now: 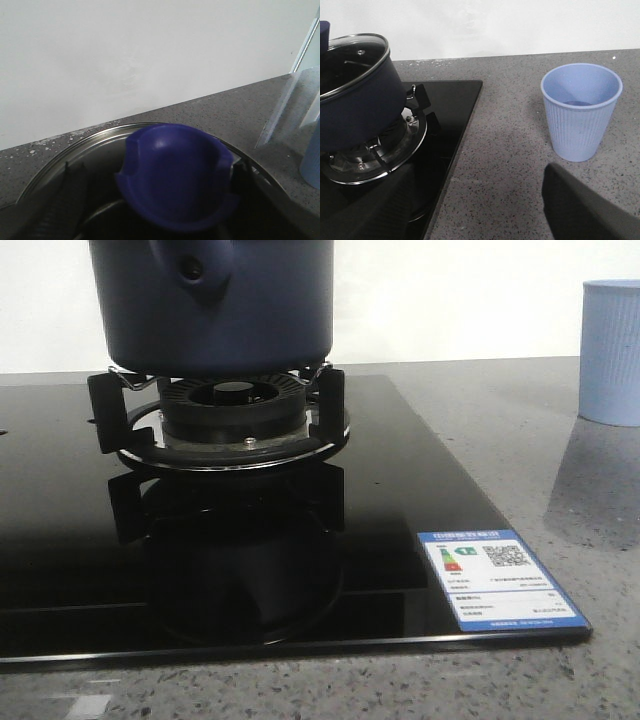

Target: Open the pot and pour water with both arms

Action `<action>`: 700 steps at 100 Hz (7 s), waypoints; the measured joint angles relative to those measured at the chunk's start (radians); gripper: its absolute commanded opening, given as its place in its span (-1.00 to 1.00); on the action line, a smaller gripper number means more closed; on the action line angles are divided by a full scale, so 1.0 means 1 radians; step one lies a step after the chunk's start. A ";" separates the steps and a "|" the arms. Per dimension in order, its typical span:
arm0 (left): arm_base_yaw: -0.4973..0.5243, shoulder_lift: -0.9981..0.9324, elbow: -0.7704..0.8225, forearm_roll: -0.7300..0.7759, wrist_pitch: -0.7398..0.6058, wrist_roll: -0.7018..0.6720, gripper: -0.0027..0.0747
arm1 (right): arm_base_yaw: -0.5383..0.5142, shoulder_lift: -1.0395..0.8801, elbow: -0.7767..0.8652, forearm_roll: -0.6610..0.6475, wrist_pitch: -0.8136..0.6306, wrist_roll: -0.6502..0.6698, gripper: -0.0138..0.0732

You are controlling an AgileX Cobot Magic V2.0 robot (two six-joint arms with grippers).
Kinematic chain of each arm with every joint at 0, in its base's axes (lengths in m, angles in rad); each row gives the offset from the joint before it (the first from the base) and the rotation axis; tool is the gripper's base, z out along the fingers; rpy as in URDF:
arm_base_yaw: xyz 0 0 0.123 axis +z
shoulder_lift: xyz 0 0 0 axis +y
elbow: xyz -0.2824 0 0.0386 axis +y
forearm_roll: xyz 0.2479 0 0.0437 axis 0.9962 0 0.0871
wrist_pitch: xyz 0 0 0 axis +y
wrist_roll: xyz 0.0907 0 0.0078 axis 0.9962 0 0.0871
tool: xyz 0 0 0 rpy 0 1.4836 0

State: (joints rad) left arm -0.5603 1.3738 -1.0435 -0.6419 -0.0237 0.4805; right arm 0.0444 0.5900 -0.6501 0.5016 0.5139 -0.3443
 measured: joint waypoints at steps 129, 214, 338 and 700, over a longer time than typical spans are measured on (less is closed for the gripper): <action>0.016 -0.046 -0.060 0.038 0.024 0.008 -0.01 | 0.000 0.000 0.026 -0.135 -0.057 -0.005 0.43; 0.261 -0.334 -0.060 0.050 0.118 0.008 -0.01 | 0.000 0.479 0.242 -0.147 -0.768 -0.005 0.46; 0.261 -0.334 -0.060 0.053 0.127 0.008 -0.01 | 0.006 0.973 -0.055 -0.147 -0.973 0.015 0.60; 0.261 -0.334 -0.060 0.053 0.125 0.008 -0.01 | 0.549 0.991 -0.685 -1.998 -0.351 0.017 0.00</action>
State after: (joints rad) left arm -0.2997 1.0400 -1.1035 -0.5894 0.1010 0.4886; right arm 0.5939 1.5805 -1.3347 -1.4964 0.1628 -0.3273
